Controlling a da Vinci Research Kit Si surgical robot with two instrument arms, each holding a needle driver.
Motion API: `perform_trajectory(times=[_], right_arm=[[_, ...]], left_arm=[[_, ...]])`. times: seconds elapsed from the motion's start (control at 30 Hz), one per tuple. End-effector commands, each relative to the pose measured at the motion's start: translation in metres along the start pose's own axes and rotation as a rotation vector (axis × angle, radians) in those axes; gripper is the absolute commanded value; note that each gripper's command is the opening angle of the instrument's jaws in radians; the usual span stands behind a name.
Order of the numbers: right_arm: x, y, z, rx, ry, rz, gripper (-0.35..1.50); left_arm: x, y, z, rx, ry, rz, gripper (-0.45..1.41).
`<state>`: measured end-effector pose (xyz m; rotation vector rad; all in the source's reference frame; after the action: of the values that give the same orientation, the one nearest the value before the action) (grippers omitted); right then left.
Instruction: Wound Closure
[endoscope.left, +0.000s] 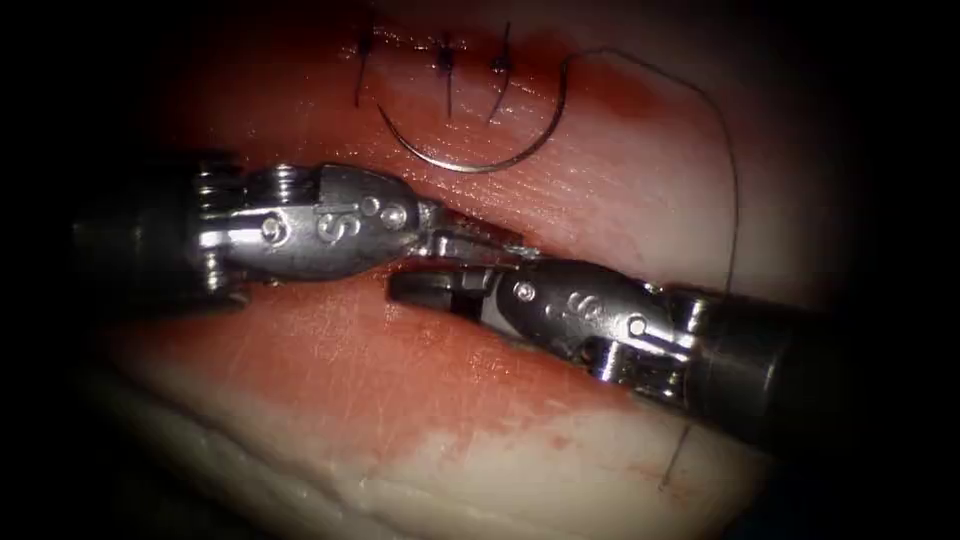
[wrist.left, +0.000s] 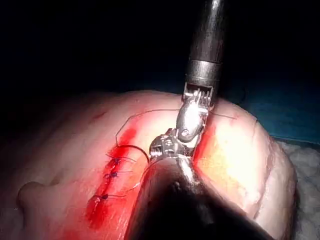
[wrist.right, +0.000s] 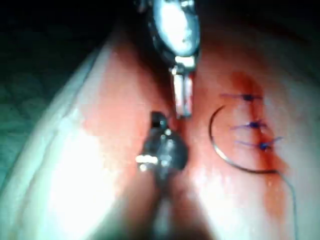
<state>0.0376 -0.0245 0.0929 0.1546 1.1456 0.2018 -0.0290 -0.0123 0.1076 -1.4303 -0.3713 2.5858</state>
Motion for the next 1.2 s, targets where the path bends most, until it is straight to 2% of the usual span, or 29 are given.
perform_trajectory(times=[0.03, 0.07, 0.1, 0.13, 0.17, 0.2, 0.4, 0.63, 1.07, 1.13, 1.2], right_arm=[[0.0001, 0.0000, 0.0008, 0.002, 0.002, -0.001, -0.35], [0.0001, -0.0001, 0.0007, 0.002, 0.002, -0.001, -0.35], [0.0002, -0.0001, 0.0007, 0.002, 0.002, 0.000, 0.04], [0.0004, -0.0002, 0.0006, -0.012, -0.002, 0.001, 0.71], [0.0006, -0.0002, 0.0006, -0.033, -0.009, 0.003, 1.21], [0.0007, -0.0002, 0.0005, -0.053, -0.007, 0.005, 1.46], [0.0009, -0.0009, -0.0003, -0.068, -0.005, 0.007, 1.48], [0.0009, -0.0003, -0.0001, -0.074, -0.007, 0.010, 1.48], [0.0009, -0.0003, 0.0035, -0.106, -0.016, 0.011, 1.48], [0.0009, -0.0005, 0.0036, -0.104, -0.015, 0.010, 1.40], [0.0011, -0.0006, 0.0035, -0.085, -0.009, 0.011, 1.21]], left_arm=[[-0.0001, -0.0003, 0.0006, -0.003, 0.005, 0.001, -0.45], [-0.0001, -0.0004, 0.0004, 0.000, 0.007, 0.000, -0.45], [0.0000, -0.0004, 0.0002, 0.001, 0.006, 0.000, -0.45], [0.0000, -0.0005, 0.0000, 0.003, 0.009, -0.001, -0.45], [0.0000, -0.0006, -0.0002, 0.004, 0.008, -0.002, -0.45], [0.0000, -0.0007, -0.0003, 0.006, 0.007, -0.002, -0.45], [0.0000, -0.0007, -0.0004, 0.011, 0.009, -0.009, -0.45], [0.0000, -0.0007, -0.0004, 0.011, 0.008, -0.009, -0.45], [0.0001, -0.0006, -0.0001, 0.014, 0.007, -0.010, -0.45], [0.0001, -0.0006, -0.0001, 0.015, 0.007, -0.011, -0.45], [0.0001, -0.0006, -0.0001, 0.015, 0.007, -0.011, -0.45]])
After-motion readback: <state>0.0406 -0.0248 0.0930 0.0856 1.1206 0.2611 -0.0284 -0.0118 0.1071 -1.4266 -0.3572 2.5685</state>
